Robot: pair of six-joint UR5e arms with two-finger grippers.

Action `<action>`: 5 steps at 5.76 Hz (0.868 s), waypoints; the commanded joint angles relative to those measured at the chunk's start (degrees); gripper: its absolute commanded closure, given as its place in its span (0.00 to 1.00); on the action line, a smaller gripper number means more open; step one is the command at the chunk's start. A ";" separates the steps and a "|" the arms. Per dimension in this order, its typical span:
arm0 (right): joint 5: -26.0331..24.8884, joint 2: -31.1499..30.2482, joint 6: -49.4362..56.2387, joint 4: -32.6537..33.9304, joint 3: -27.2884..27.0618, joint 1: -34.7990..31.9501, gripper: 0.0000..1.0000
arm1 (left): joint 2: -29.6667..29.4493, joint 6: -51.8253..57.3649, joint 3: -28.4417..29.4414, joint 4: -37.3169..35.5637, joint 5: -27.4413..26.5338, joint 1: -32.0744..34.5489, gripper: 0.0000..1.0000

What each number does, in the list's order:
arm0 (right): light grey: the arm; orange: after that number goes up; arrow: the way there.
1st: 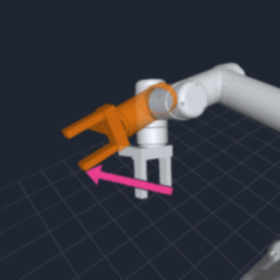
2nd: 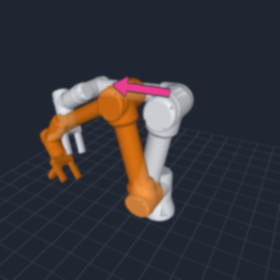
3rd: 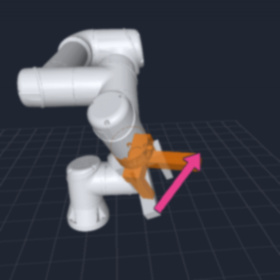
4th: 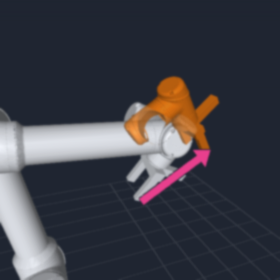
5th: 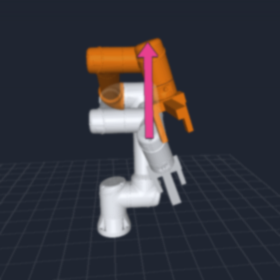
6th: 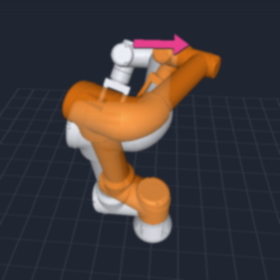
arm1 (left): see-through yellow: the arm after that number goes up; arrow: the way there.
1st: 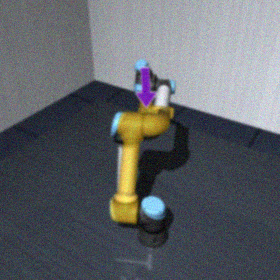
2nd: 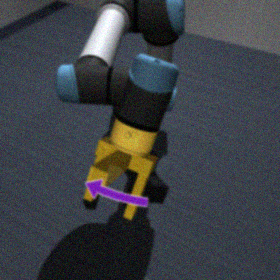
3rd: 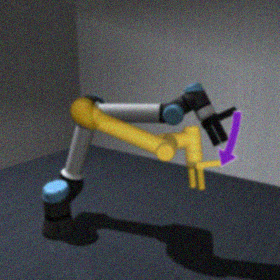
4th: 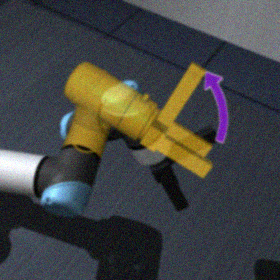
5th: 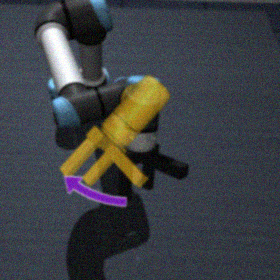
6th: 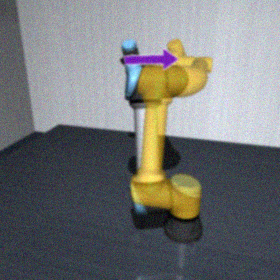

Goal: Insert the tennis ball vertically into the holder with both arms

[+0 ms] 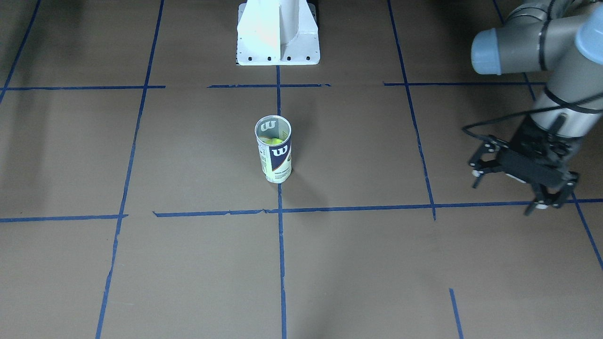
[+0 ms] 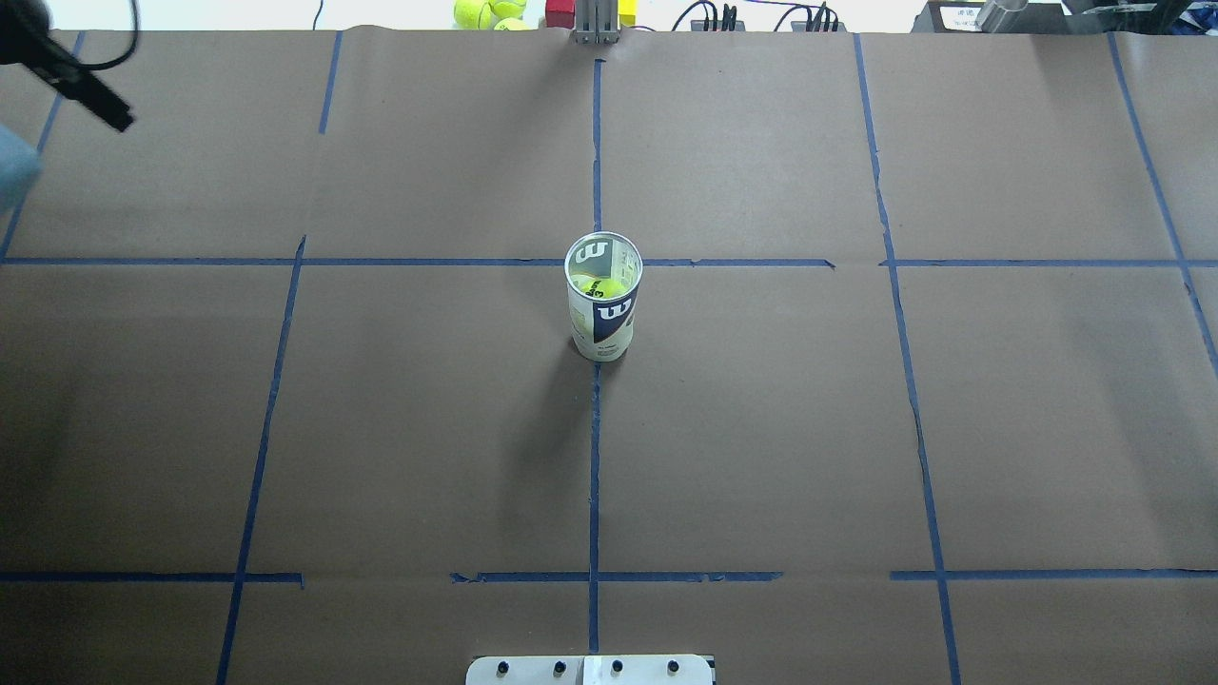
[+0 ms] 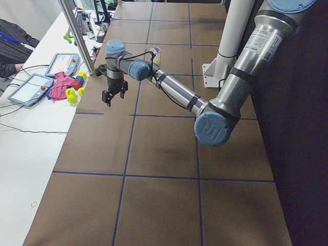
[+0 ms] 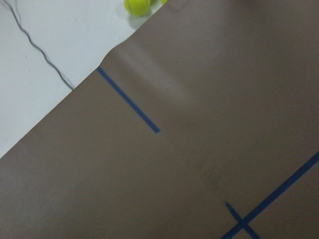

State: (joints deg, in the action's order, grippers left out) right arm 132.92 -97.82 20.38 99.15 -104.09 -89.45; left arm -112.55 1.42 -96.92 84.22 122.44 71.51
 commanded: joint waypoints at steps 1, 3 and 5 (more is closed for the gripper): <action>-0.03 -0.97 -0.07 -0.18 -0.06 -0.11 0.00 | 12.02 0.60 0.68 0.22 5.87 4.69 0.00; -0.11 -1.67 -0.42 -0.18 0.63 -0.11 0.00 | 21.37 0.78 -0.10 1.65 6.32 8.62 0.00; -0.11 -1.59 -1.30 -0.27 0.82 -0.11 0.00 | 26.31 0.87 -1.43 1.65 10.41 13.71 0.00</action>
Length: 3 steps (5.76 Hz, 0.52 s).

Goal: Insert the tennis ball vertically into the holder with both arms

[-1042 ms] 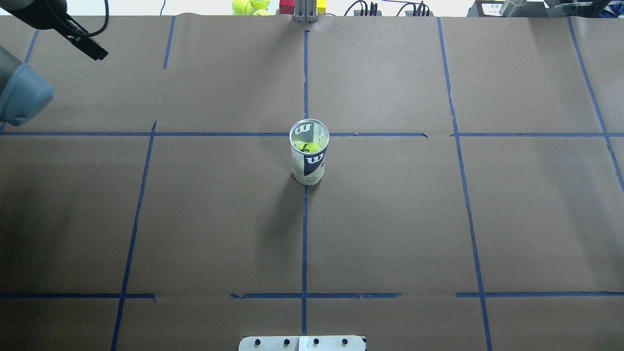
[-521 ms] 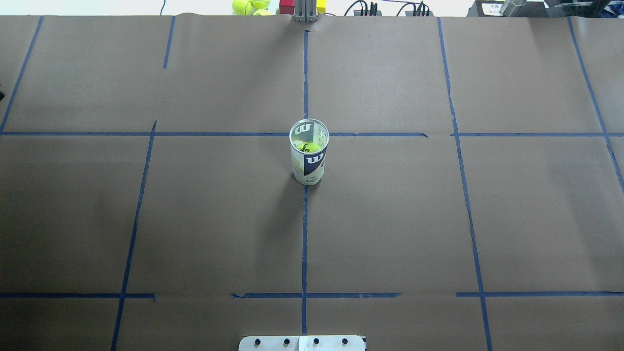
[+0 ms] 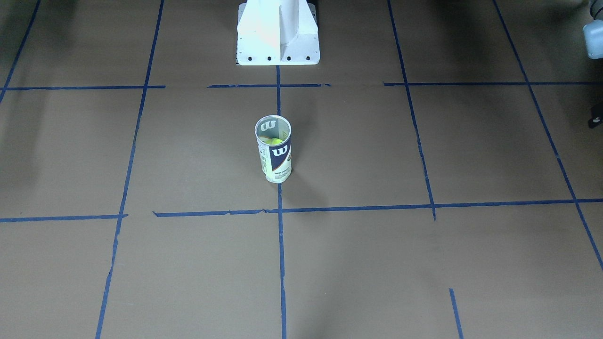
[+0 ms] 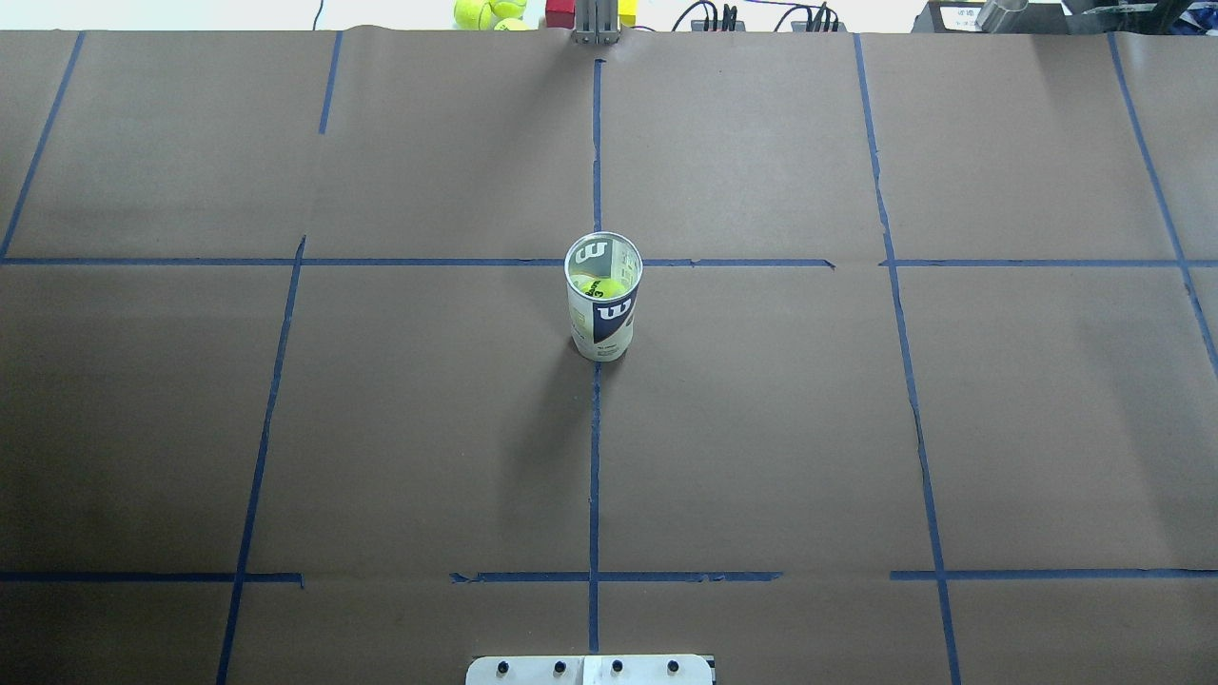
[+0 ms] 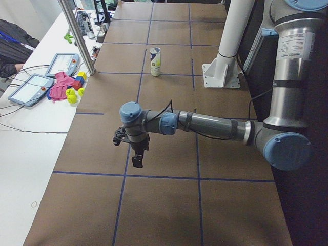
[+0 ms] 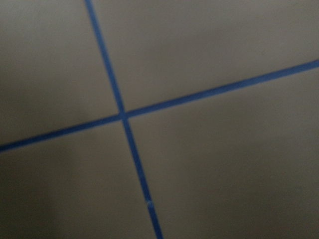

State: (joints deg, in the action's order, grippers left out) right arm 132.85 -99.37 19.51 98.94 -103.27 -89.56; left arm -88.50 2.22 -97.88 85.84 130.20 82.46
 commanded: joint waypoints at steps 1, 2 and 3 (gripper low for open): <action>-0.05 0.23 -0.35 -0.15 -0.17 0.00 0.00 | 5.15 -0.11 -2.73 0.03 2.60 4.45 0.00; -0.13 0.32 -0.44 -0.15 -0.17 0.00 0.00 | 5.53 -0.29 -2.84 0.03 2.77 4.55 0.00; -0.05 0.32 -0.53 -0.15 -0.26 0.00 0.00 | 5.45 -0.20 -2.93 1.16 2.78 4.56 0.00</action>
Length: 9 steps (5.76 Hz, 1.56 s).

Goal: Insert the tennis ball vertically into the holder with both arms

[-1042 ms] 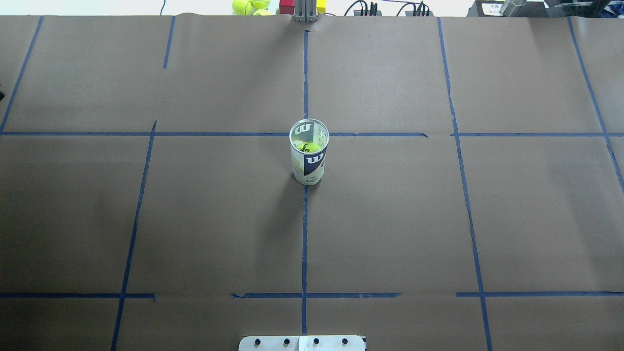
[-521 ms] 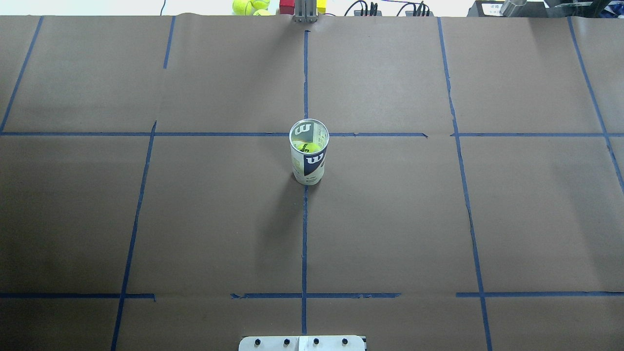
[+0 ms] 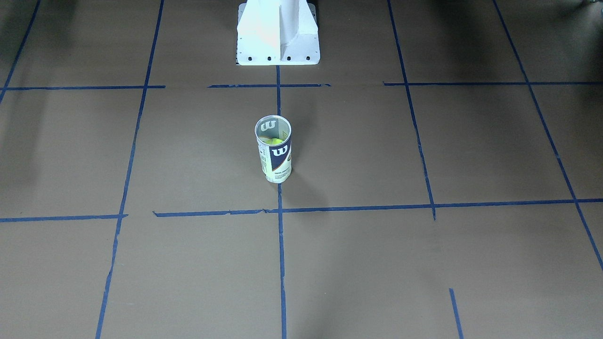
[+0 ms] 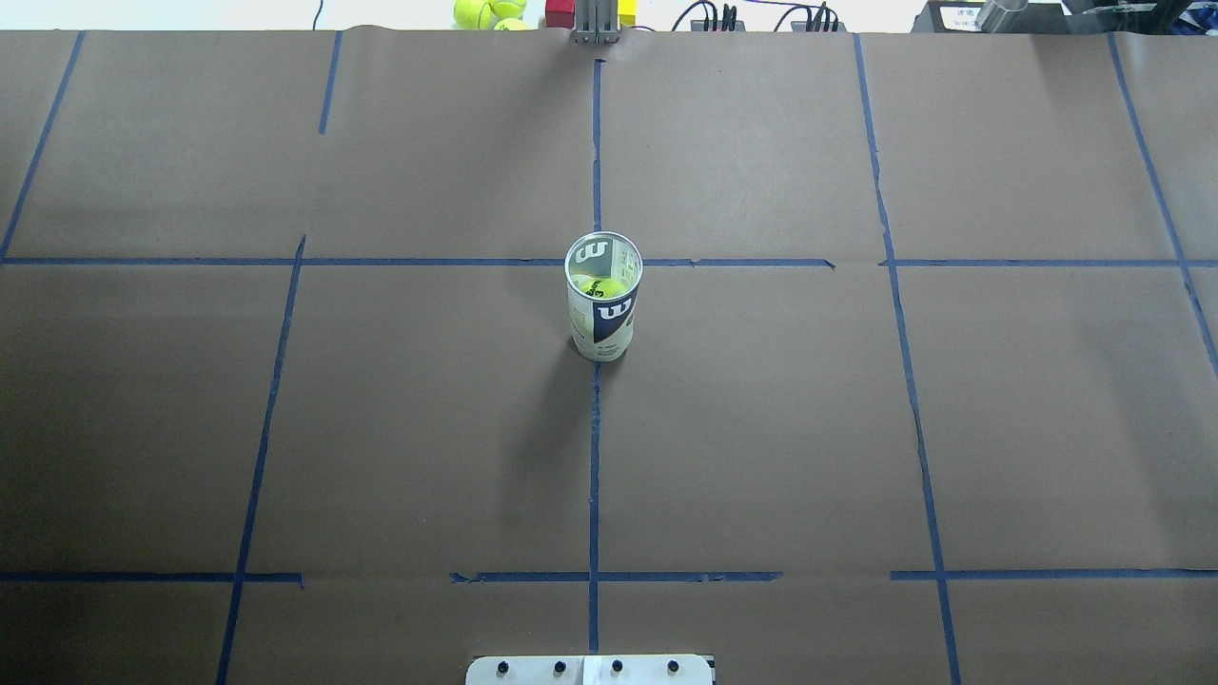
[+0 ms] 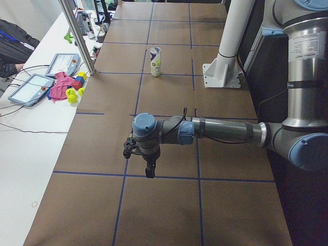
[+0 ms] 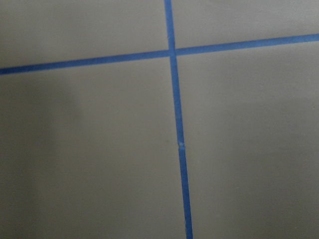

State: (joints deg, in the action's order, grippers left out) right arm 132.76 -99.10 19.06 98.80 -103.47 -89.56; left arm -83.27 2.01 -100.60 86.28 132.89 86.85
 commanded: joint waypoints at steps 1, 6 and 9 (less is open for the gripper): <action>0.04 0.04 -0.08 -0.01 0.02 0.00 0.00 | 0.56 0.01 -0.21 0.82 0.69 0.16 0.00; 0.13 0.04 -0.96 -0.01 -0.07 0.09 0.00 | 0.66 -0.08 0.76 0.21 0.00 -0.01 0.00; 0.13 0.04 -0.96 -0.01 0.02 0.09 0.00 | 1.09 0.01 0.67 0.21 0.17 -0.01 0.00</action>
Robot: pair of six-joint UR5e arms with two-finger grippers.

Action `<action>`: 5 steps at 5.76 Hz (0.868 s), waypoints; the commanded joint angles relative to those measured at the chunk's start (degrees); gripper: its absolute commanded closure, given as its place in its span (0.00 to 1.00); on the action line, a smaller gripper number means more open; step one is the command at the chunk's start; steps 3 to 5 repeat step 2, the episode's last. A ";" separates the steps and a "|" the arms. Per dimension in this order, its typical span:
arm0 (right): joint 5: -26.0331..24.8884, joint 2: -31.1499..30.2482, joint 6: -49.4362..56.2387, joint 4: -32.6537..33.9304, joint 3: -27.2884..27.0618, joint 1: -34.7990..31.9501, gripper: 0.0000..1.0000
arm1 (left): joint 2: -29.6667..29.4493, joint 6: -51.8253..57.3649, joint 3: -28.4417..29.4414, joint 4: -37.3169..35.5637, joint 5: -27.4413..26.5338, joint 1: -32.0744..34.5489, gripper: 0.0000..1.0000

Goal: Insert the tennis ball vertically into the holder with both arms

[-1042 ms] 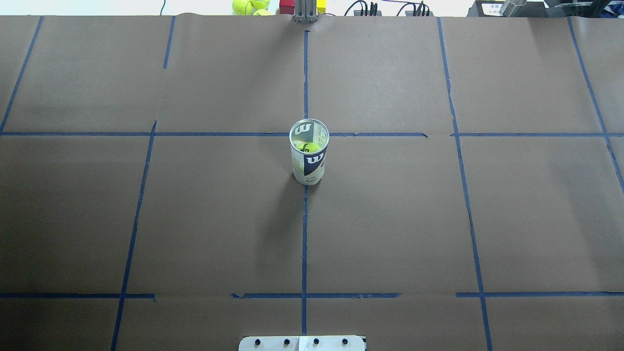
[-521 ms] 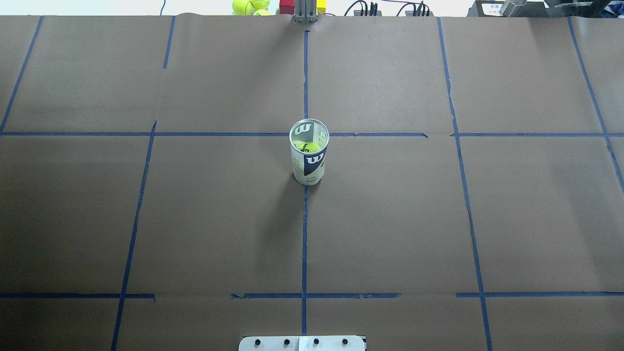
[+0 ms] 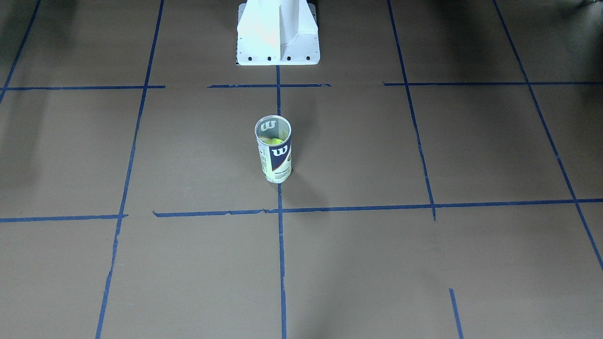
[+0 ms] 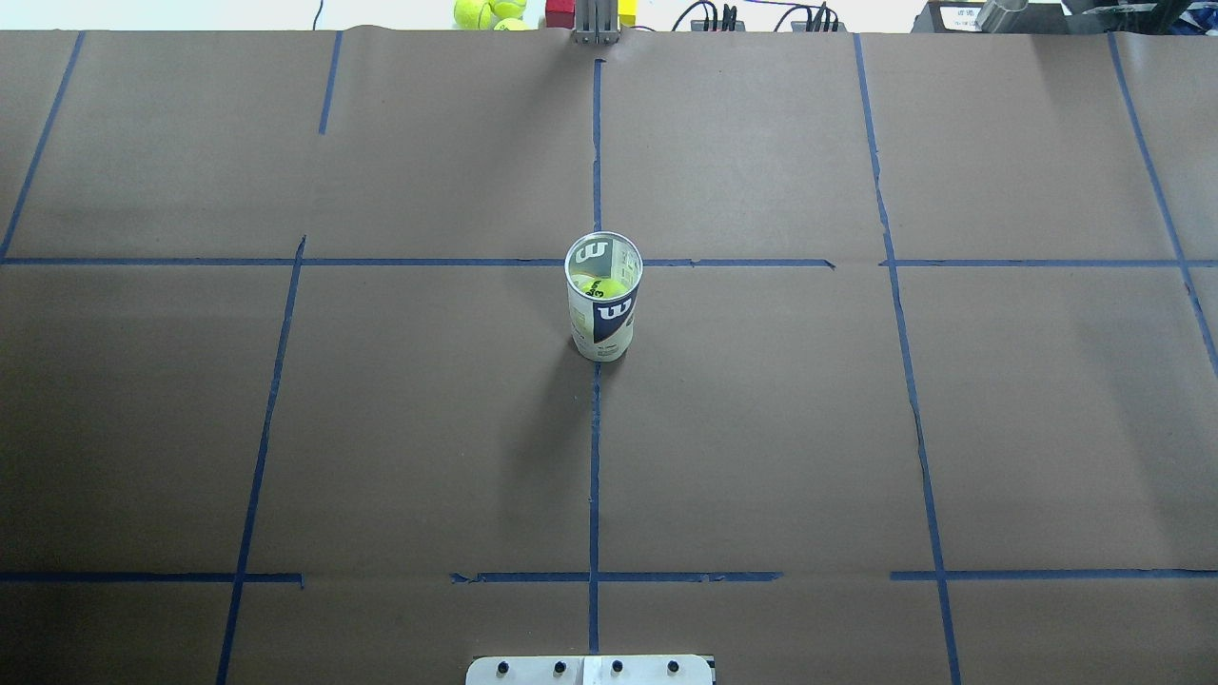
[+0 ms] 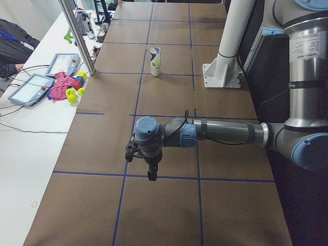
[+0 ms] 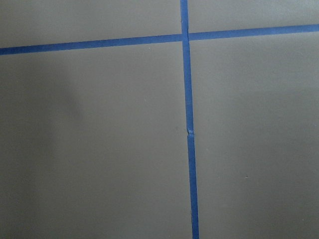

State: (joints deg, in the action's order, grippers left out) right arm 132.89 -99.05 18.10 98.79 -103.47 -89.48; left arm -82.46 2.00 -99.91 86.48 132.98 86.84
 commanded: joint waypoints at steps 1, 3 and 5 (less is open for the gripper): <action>0.00 0.00 0.00 0.00 0.03 0.00 0.00 | 0.37 -0.07 -0.03 0.00 0.17 0.00 0.00; 0.00 0.00 0.00 0.00 0.03 0.00 0.00 | 0.37 -0.07 -0.03 0.00 0.17 0.00 0.00; 0.00 0.00 0.00 0.00 0.03 0.00 0.00 | 0.37 -0.07 -0.03 0.00 0.17 0.00 0.00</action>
